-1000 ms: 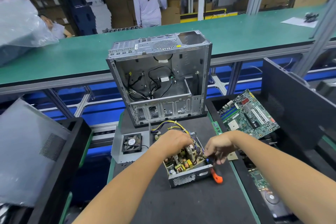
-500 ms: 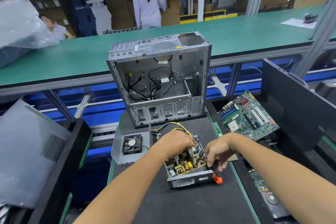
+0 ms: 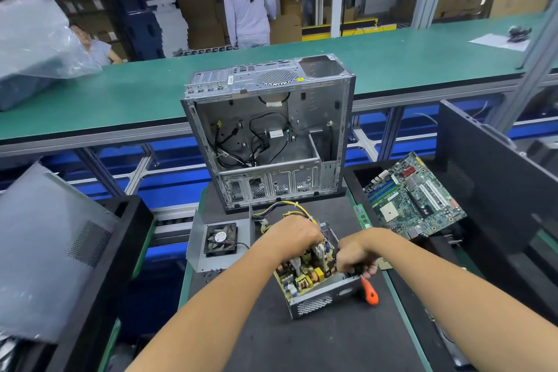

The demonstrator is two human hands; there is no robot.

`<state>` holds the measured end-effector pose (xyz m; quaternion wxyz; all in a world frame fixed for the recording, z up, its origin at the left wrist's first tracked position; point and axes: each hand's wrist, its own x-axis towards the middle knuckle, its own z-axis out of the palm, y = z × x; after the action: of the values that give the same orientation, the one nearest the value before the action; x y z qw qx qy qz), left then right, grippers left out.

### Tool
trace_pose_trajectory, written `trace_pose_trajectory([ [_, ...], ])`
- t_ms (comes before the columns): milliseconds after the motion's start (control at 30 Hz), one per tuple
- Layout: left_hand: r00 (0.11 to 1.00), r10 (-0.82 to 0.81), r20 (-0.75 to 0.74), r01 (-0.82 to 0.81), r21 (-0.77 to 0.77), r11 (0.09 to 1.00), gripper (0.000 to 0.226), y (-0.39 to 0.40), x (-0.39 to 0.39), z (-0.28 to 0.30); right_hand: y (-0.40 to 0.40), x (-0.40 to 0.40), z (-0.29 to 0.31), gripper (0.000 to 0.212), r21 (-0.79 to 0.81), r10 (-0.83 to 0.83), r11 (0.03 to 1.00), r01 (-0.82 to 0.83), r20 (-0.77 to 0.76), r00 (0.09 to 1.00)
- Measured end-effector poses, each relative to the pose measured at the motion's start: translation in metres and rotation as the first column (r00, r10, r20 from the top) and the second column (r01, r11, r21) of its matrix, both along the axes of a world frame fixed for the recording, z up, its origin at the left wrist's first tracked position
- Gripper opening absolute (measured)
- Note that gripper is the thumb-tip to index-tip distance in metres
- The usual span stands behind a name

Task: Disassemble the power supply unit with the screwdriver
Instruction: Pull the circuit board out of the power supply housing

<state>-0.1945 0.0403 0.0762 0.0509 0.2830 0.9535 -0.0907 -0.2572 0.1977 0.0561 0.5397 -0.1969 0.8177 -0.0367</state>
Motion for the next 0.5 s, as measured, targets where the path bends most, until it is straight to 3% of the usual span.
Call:
trace_pose_trajectory([
  [167, 0.999, 0.029, 0.014, -0.030, 0.042, 0.999, 0.026, -0.0013, 0.0003, 0.0001, 0.0034, -0.0049, 0.0027, 0.015, -0.045, 0.030, 0.998, -0.035, -0.099, 0.995],
  [500, 0.998, 0.041, 0.047, -0.048, 0.142, 0.989, 0.029, 0.0016, 0.0007, -0.0017, 0.0084, -0.0106, 0.0033, 0.014, -0.027, 0.098, 0.994, -0.103, -0.142, 0.985],
])
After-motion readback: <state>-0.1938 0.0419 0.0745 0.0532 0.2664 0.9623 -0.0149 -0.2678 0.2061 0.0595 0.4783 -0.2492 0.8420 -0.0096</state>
